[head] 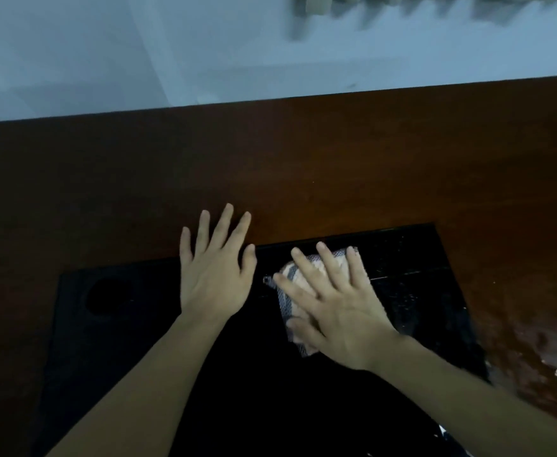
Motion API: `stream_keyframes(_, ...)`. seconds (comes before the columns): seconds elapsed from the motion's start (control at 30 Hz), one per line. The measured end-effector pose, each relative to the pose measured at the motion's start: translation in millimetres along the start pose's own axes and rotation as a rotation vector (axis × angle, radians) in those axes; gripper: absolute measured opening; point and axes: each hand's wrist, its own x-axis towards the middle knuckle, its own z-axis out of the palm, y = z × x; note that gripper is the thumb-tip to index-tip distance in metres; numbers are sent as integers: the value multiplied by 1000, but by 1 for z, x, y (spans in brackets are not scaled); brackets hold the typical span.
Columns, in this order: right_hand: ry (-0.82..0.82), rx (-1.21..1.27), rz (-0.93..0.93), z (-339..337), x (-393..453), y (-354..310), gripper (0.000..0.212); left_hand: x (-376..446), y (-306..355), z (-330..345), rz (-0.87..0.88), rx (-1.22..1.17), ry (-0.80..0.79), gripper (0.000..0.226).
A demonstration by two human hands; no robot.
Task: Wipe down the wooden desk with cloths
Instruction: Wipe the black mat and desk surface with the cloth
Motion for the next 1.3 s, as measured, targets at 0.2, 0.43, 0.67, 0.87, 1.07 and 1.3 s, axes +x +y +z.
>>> stream_keyframes(0.2, 62, -41, 117, -17, 45, 63, 64, 1, -3, -2, -17, -21, -4, 56)
stream_keyframes(0.43, -3, 32, 307, -40, 91, 89, 66, -2, -3, 1, -18, -7, 28, 55)
stream_keyframes(0.67, -5, -11, -76, 3, -13, 12, 66, -2, -1, 4, -17, 8, 54, 55)
stream_keyframes(0.87, 55, -38, 199, -16, 40, 89, 68, 1, -4, 2, -17, 23, 18, 55)
stream_keyframes(1.07, 12, 17, 444, -31, 66, 94, 66, 0, -4, 4, -5, 31, 41, 56)
stream_keyframes(1.3, -1, 4, 122, 9, -25, -6, 66, -1, -3, 2, 11, 16, 45, 56)
